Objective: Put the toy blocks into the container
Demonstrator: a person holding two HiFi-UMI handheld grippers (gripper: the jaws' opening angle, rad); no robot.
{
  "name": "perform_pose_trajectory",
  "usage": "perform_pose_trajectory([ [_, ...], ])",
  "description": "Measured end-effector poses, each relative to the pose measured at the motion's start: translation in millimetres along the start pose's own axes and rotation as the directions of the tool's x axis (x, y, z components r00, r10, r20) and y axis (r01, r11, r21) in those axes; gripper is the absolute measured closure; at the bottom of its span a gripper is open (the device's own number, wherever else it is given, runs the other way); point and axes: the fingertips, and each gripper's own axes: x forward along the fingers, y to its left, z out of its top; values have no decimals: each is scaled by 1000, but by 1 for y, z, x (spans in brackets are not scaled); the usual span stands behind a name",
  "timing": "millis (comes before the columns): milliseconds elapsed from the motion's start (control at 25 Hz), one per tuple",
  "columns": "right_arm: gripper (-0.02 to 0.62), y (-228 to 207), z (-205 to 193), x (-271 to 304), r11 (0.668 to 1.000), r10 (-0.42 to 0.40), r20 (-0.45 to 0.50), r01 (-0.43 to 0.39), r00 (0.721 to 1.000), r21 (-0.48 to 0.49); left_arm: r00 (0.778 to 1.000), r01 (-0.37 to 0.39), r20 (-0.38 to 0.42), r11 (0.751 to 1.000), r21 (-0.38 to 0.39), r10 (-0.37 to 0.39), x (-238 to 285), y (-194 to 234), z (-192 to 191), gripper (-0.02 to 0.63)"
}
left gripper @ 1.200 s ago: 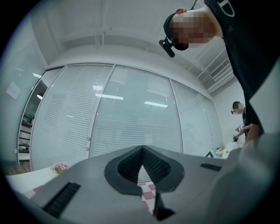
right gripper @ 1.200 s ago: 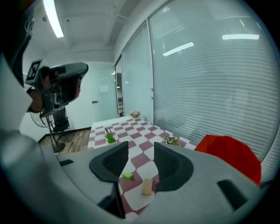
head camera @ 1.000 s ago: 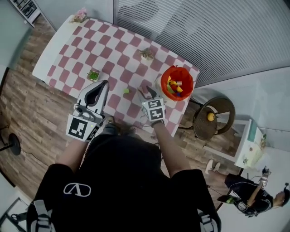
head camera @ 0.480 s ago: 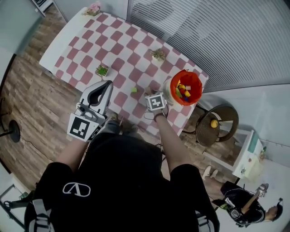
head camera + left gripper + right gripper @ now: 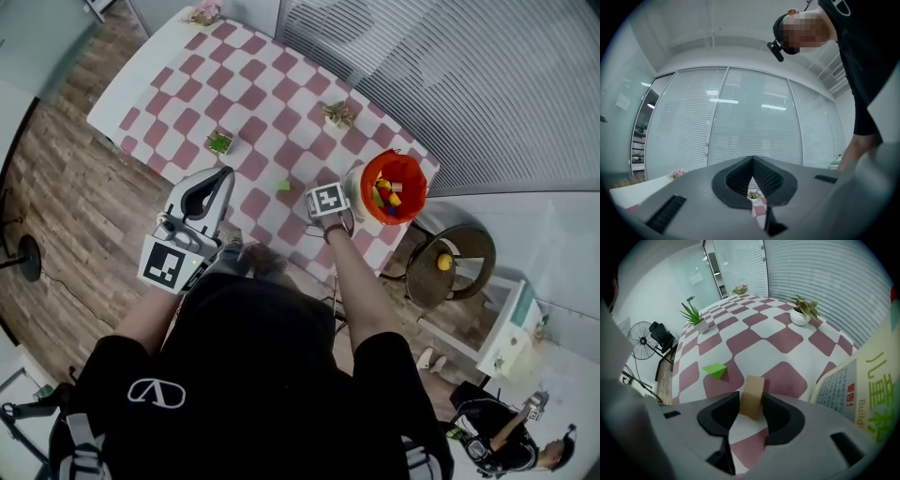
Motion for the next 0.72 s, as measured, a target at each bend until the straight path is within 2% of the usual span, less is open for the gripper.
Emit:
perform_pose_trajectory([
  [120, 439, 0, 0, 1, 1000, 14, -7, -14, 1000, 18, 1000, -9, 15, 1000, -1, 9, 1, 2, 4, 600],
  [280, 456, -1, -1, 0, 999, 30, -12, -30, 999, 28, 1000, 11, -28, 1000, -1, -11, -2, 0, -8, 600],
  [400, 459, -1, 2, -5, 999, 26, 13, -26, 1000, 19, 1000, 3, 23, 1000, 0, -3, 3, -1, 5, 600],
  [560, 457, 4, 21, -28, 1000, 8, 117, -8, 993, 1, 999, 1, 45, 1000, -1, -1, 7, 0, 11, 600],
  [720, 459, 16, 56, -73, 999, -4, 286, 14, 958, -34, 1000, 21, 16, 1000, -3, -21, 8, -2, 3, 600],
])
